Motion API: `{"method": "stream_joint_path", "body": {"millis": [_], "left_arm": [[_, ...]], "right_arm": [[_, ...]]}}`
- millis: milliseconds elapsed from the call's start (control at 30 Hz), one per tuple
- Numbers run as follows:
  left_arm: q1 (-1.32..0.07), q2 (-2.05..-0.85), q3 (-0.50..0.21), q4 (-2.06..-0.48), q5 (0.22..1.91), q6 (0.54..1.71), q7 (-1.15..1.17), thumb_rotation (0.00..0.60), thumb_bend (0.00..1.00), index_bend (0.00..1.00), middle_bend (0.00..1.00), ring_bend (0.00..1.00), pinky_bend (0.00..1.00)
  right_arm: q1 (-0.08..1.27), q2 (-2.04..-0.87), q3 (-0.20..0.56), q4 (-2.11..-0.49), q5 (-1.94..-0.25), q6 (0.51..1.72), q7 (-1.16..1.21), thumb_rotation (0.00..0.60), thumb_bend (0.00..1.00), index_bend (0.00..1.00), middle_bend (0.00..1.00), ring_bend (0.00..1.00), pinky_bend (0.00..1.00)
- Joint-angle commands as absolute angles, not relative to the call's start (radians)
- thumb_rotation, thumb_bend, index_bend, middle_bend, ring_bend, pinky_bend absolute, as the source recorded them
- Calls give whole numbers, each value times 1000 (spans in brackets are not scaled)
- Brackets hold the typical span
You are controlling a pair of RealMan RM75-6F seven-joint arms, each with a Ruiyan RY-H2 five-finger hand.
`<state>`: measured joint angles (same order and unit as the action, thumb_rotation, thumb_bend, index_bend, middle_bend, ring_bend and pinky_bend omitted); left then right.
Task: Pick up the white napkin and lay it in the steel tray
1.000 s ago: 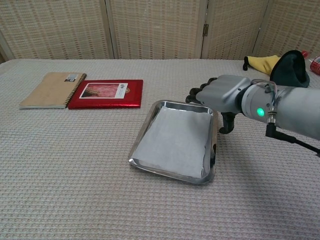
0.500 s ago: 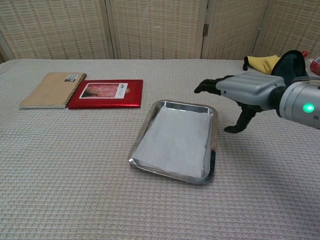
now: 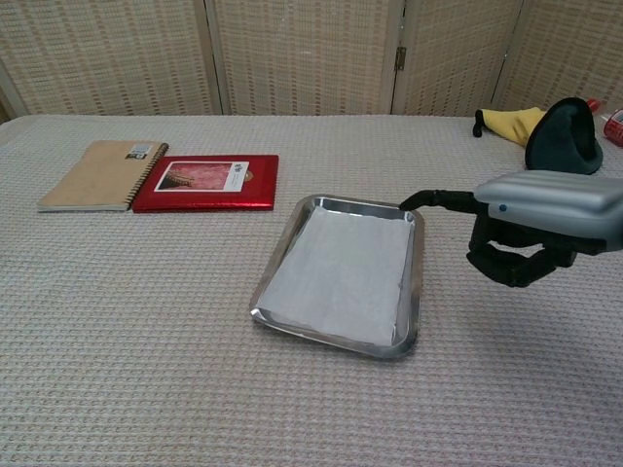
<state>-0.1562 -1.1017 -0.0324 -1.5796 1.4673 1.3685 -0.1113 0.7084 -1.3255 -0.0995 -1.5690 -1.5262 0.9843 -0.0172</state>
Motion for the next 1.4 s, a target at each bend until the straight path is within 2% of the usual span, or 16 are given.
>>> {"method": "stream_joint_path", "body": {"millis": [33,167,300,433,700,900,1400], "left_arm": [[-156,-1101,-32,-1581,1468,1368,-111,600,420,172,0,0,0],[-155,-1098,-30,-1585,1475,1373,-117,600,420,172,0,0,0],[-150,-1089,-30,-1587,1481,1385,-130,600,421,172,0,0,0],[-148,-1085,-30,-1586,1480,1389,-133,600,420,172,0,0,0],[-154,-1095,-28,-1585,1484,1378,-125,600,420,172,0,0,0],[-152,-1088,-31,-1584,1479,1381,-143,600,421,168,0,0,0],[-146,-1074,-27,-1591,1497,1397,-176,600,420,162,0,0,0]], "right_arm": [[775,-1306,-78,-1649,-1444,823,-93,600,825,0,971,1000,1000],[833,-1335,-34,-1682,-1318,704,-159,600,854,0,1000,1000,1000],[808,-1374,-3,-1688,-1306,782,-180,600,854,0,1000,1000,1000],[758,-1376,-8,-1677,-1336,864,-163,600,854,0,1000,1000,1000],[833,-1416,29,-1639,-1239,713,-184,600,855,0,1000,1000,1000],[881,-1445,43,-1650,-1146,659,-252,600,855,2,1000,1000,1000],[985,-1535,29,-1620,-909,631,-377,600,855,19,1000,1000,1000]]}}
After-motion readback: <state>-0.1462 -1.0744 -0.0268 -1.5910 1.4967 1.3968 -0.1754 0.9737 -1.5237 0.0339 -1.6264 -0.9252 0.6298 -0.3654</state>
